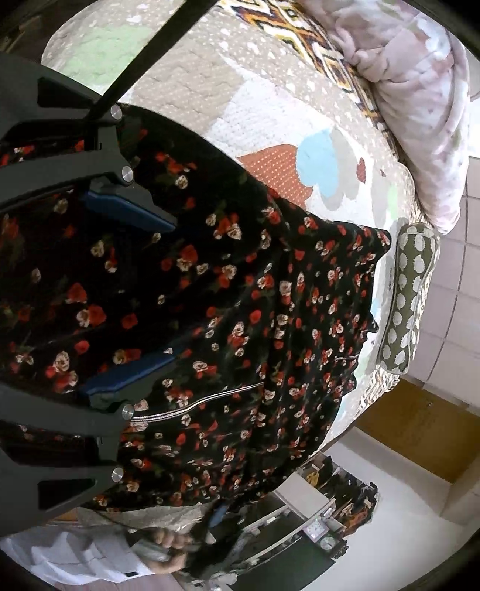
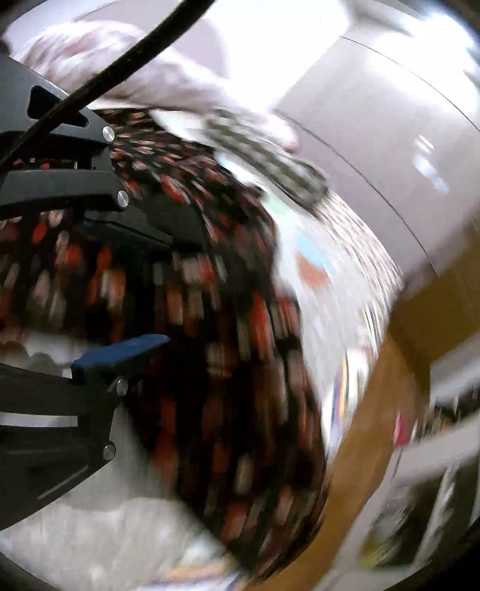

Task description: Fold large clothes

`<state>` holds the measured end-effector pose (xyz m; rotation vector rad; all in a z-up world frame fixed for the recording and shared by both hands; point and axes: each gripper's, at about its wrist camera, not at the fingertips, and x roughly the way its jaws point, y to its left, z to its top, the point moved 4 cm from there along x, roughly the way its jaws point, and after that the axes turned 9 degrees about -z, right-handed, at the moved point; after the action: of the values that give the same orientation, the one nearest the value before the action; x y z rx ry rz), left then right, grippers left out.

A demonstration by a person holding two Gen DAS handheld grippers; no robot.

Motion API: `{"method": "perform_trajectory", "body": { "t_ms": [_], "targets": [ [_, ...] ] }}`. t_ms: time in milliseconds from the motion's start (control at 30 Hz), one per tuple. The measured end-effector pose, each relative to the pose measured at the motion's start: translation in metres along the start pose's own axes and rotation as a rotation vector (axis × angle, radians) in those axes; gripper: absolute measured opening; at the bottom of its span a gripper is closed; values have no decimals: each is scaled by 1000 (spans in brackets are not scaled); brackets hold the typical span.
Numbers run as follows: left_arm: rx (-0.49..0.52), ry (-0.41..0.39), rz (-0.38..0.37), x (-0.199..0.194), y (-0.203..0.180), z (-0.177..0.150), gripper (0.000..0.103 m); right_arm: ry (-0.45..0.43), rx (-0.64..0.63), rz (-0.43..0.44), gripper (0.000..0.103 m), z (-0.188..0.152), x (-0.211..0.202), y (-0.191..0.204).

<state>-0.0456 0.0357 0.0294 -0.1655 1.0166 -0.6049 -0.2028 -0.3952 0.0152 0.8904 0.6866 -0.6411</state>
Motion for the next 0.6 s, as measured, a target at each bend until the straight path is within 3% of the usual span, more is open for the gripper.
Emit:
{"method": "perform_trajectory", "body": {
  "t_ms": [133, 233, 300, 433, 600],
  "targets": [
    [5, 17, 3, 4, -2, -3, 66, -38, 256, -34, 52, 19, -19, -98],
    [4, 24, 14, 7, -2, -3, 66, -47, 432, 34, 50, 30, -20, -148],
    [-2, 27, 23, 9, -1, -2, 66, -48, 489, 65, 49, 37, -16, -158],
    [-7, 29, 39, 11, -1, -1, 66, -44, 465, 1, 50, 60, 0, -157],
    [-11, 33, 51, 13, 1, 0, 66, -47, 542, -47, 50, 77, 15, -180]
  ]
}}
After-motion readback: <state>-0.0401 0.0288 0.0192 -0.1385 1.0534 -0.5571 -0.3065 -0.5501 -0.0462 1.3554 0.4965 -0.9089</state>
